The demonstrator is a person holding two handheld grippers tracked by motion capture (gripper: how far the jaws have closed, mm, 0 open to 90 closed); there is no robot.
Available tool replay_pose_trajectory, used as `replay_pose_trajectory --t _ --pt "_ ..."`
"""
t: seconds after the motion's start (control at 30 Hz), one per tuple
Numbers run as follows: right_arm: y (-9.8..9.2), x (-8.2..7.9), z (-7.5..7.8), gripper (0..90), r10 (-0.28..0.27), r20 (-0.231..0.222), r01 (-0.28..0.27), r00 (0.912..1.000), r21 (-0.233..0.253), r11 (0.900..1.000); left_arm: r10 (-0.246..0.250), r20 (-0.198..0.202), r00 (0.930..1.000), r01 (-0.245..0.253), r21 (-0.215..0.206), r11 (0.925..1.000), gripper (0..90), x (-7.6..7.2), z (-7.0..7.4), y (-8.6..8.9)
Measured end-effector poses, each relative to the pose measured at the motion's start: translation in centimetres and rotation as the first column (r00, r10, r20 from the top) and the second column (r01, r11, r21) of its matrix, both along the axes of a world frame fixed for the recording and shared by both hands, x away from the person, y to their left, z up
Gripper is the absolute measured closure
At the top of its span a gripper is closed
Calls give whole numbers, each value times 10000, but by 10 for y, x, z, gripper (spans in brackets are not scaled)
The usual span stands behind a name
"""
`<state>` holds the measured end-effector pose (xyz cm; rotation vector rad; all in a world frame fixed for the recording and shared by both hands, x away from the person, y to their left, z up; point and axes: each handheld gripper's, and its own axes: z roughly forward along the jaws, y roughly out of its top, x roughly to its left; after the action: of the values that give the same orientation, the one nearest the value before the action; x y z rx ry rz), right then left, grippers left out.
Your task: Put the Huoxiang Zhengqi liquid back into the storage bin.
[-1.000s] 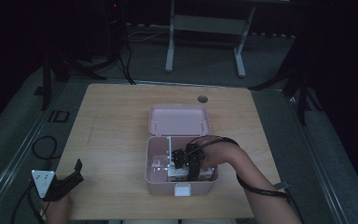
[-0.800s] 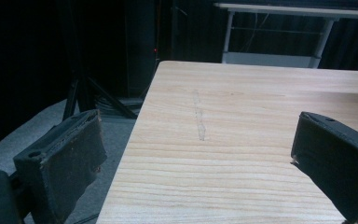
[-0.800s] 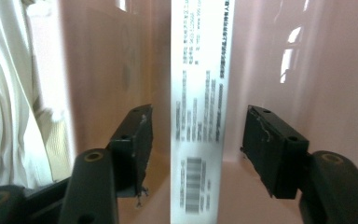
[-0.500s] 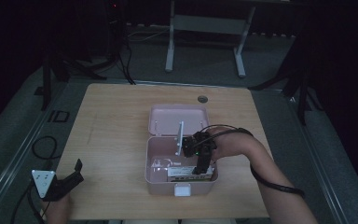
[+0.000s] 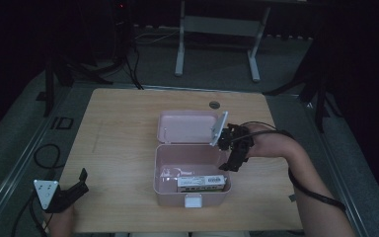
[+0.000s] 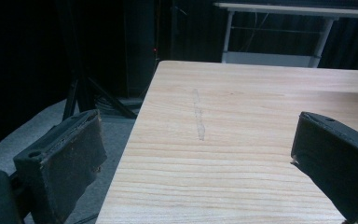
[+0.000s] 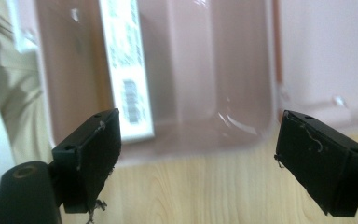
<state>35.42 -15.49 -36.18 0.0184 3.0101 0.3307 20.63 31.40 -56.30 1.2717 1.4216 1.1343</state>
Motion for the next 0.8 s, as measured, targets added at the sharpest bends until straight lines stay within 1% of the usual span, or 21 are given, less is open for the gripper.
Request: replay_pose_trajectory --t 0.07,0.2,0.33,0.37,0.4,0.5,0.57,0.6,0.67,0.73,0.8 --pt "-11 3 1 139 -254 129 254 9996 8 9997 -2 -5 10000 2 2 10000 27 0 0 0" --pt "-33 10 0 140 -808 219 806 9965 82 9967 -14 -1 10000 14 5 10000 27 0 0 0" --pt "-54 16 -7 141 -1390 348 1386 9897 143 9903 -15 -10 10000 15 33 10000 27 0 0 0" --pt "-58 18 -10 141 -1493 375 1487 9881 167 9887 -14 -11 10000 14 37 10000 27 0 0 0" --pt "-58 18 -10 141 -1493 375 1487 9881 167 9887 -14 -11 10000 14 37 10000 27 0 0 0" --pt "-71 25 -23 141 -1954 423 1947 9798 201 9807 -9 -14 10000 9 45 10000 27 0 0 0" --pt "-74 27 -30 141 -2115 492 2104 9761 261 9773 -10 -19 10000 11 40 10000 27 0 0 0" --pt "-77 28 -35 141 -2262 625 2246 9721 308 9740 -8 -17 10000 8 37 10000 27 0 0 0" --pt "-80 30 -44 140 -2432 703 2400 9674 513 9694 -14 -24 10000 14 30 10000 27 0 0 0" --pt "-85 32 -55 140 -2675 847 2607 9598 834 9618 -9 -10 10000 9 40 10000 27 0 0 0" --pt "-89 34 -68 141 -2992 1036 2875 9485 1141 9510 -10 -22 10000 11 38 10000 27 0 0 0"
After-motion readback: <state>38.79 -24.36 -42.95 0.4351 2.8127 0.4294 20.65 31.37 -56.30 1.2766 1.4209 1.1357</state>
